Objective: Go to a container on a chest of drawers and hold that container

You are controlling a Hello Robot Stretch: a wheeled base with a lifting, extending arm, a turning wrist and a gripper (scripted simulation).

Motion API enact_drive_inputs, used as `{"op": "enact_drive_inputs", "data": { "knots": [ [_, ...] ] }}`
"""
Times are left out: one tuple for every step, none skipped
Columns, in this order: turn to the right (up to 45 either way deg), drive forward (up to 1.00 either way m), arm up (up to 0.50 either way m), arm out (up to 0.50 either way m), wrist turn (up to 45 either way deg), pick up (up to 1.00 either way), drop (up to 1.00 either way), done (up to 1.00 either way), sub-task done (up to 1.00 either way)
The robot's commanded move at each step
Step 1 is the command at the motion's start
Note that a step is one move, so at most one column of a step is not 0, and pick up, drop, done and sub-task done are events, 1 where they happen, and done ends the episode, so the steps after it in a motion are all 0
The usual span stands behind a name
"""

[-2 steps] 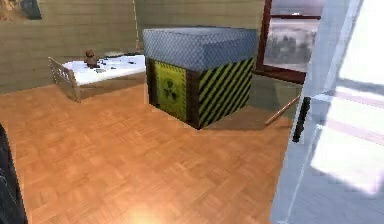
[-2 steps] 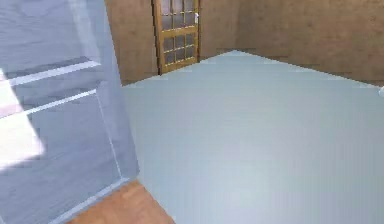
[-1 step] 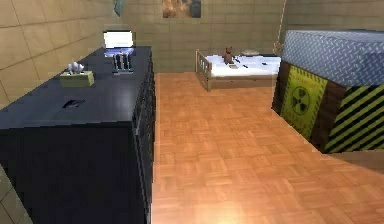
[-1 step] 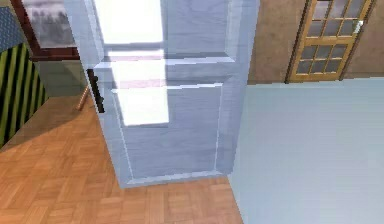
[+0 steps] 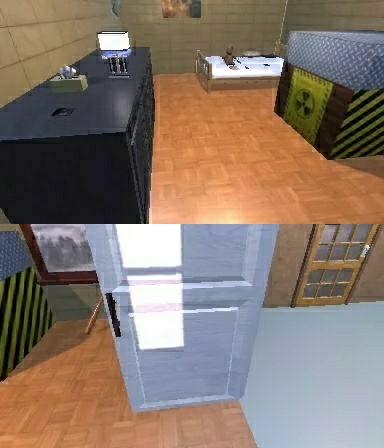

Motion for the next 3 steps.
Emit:
{"op": "enact_drive_inputs", "data": {
  "knots": [
    [24.0, 0.0, 0.0, 0.0, 0.0, 0.0, 0.0, 0.0, 0.0],
    [0.0, 1.0, 0.0, 0.0, 0.0, 0.0, 0.0, 0.0, 0.0],
    [27.0, 0.0, 0.0, 0.0, 0.0, 0.0, 0.0, 0.0, 0.0]
  ]
}}
